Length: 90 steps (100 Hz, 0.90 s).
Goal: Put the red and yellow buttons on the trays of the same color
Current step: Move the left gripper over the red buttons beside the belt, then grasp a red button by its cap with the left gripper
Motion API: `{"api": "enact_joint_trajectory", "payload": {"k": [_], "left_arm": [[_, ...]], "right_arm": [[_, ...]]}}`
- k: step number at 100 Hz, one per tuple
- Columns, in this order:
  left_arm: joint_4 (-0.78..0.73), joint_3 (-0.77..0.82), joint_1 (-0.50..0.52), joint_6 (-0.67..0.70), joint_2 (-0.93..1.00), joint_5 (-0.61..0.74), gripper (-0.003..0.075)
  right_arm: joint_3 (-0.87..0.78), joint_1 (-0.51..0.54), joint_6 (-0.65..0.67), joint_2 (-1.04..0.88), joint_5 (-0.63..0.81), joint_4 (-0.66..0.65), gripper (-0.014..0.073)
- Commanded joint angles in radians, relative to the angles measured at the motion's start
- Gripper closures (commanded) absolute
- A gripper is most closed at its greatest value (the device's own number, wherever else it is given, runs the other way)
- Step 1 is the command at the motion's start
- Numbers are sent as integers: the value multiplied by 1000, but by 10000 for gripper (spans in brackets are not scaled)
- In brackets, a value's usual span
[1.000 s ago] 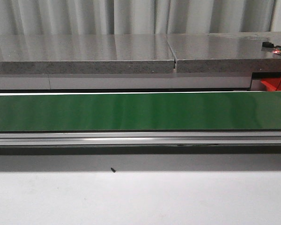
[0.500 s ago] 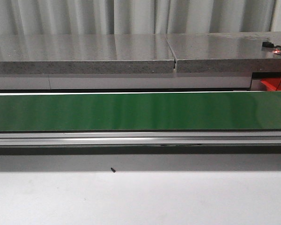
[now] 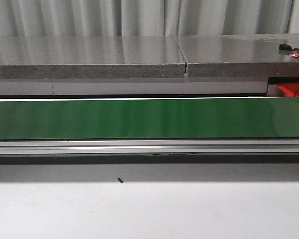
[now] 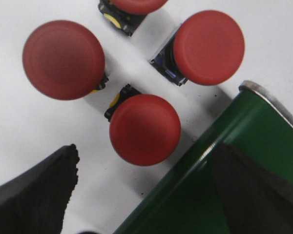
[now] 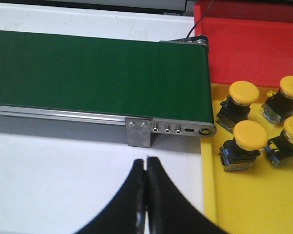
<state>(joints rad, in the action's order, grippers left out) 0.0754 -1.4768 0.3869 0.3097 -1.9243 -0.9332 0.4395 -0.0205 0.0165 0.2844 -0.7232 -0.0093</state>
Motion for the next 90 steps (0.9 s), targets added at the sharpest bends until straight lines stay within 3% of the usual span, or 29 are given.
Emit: {"api": "enact_joint_trajectory", "payload": {"k": [1, 64, 71, 90], "left_arm": [[15, -38, 2, 36, 33, 23, 175], [11, -38, 2, 97, -12, 66, 181], [11, -38, 2, 97, -12, 68, 227], [9, -38, 2, 97, -12, 73, 440]], "right_arm": [[21, 0, -9, 8, 72, -3, 660], [19, 0, -9, 8, 72, -3, 660], [19, 0, -9, 8, 72, -3, 660], [19, 0, -9, 8, 72, -3, 660]]}}
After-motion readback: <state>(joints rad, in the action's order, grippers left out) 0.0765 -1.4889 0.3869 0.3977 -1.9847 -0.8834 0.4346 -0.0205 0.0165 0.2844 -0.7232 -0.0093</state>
